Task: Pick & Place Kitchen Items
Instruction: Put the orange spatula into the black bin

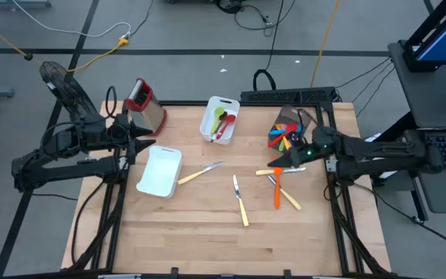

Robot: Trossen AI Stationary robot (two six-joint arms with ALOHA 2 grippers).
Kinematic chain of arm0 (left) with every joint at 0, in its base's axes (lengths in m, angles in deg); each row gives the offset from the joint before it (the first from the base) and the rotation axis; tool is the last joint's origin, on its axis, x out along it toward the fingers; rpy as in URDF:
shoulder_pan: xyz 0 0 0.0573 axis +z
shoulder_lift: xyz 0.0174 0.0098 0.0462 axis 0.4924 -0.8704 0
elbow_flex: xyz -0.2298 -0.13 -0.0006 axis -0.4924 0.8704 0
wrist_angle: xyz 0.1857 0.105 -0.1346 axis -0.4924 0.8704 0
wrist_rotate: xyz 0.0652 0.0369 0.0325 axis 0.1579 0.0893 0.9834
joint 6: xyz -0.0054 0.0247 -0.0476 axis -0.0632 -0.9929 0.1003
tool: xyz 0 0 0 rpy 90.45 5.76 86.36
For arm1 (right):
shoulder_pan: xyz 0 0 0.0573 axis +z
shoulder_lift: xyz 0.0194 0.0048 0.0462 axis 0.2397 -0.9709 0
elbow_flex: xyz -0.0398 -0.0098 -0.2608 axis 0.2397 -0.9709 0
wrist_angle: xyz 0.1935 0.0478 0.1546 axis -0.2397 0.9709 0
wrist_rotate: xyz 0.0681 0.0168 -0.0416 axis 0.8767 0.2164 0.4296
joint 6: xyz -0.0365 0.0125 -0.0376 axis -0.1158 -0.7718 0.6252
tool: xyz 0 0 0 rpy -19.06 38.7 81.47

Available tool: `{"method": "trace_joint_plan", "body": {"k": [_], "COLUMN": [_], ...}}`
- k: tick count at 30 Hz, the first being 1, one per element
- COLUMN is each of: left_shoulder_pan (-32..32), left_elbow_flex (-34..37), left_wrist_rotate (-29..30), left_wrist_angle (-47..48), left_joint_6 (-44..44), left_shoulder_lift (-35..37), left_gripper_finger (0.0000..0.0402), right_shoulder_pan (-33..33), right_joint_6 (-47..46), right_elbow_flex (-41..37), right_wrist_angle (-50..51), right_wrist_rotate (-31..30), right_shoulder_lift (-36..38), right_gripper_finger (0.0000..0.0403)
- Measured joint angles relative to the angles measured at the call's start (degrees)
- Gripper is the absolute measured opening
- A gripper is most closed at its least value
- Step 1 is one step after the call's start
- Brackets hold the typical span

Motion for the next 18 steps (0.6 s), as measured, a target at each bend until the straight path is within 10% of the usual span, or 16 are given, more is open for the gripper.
{"method": "trace_joint_plan", "body": {"k": [18], "left_shoulder_pan": [0.02], "left_elbow_flex": [0.00], "left_wrist_rotate": [0.08], "left_wrist_angle": [0.00], "left_joint_6": [-10.29], "left_shoulder_lift": [0.00], "left_gripper_finger": [0.0216], "right_shoulder_pan": [20.93], "right_joint_6": [-5.95], "right_elbow_flex": [5.50], "right_wrist_angle": [20.80], "right_wrist_rotate": [-20.22], "right_shoulder_lift": [-6.71], "right_gripper_finger": [0.0000]}}
